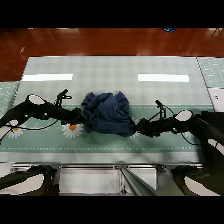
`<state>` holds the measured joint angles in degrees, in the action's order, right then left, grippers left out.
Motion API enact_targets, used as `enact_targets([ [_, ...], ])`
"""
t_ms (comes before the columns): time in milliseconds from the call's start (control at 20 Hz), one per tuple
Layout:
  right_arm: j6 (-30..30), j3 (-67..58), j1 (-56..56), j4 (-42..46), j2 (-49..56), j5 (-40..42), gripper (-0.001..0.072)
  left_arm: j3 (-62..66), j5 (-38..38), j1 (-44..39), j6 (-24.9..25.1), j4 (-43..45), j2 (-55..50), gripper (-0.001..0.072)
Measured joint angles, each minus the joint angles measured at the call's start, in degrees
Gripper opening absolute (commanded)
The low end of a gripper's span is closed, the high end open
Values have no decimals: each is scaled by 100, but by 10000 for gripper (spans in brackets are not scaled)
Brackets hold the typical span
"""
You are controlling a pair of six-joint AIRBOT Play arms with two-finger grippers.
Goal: Fold the shirts.
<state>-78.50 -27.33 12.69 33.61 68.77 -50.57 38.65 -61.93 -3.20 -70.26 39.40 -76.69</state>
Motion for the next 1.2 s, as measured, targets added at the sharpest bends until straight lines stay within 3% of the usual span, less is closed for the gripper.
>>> enact_targets([
  [50, 50, -59, 87, -122, 149, 24, 397, 0, -2, 0, 0, 0, 0, 28],
  [100, 90, -149, 168, -208, 286, 66, 336, 0, -2, 0, 0, 0, 0, 28],
  [200, 160, -387, 308, -201, 535, 282, 23, 2, -17, 0, 0, 0, 0, 28],
  [300, 256, -708, 378, -249, 684, 391, 22, 57, -9, 46, 26, 31, -2, 28],
  [500, 369, -1880, 223, 173, 658, -278, 21, 848, -522, 610, 39, 127, 59, 28],
  [800, -374, -5088, -564, 1687, -223, -1246, 21, 3401, -1165, 1528, -223, 2, 767, 28],
  [1000, -612, -7479, -809, 2485, -662, -1886, 21, 5375, -1001, 1718, -330, -203, 1333, 27],
  [1200, -726, -8695, -874, 3185, -1294, -2284, 21, 6867, -800, 1770, -369, -24, 1985, 28],
])
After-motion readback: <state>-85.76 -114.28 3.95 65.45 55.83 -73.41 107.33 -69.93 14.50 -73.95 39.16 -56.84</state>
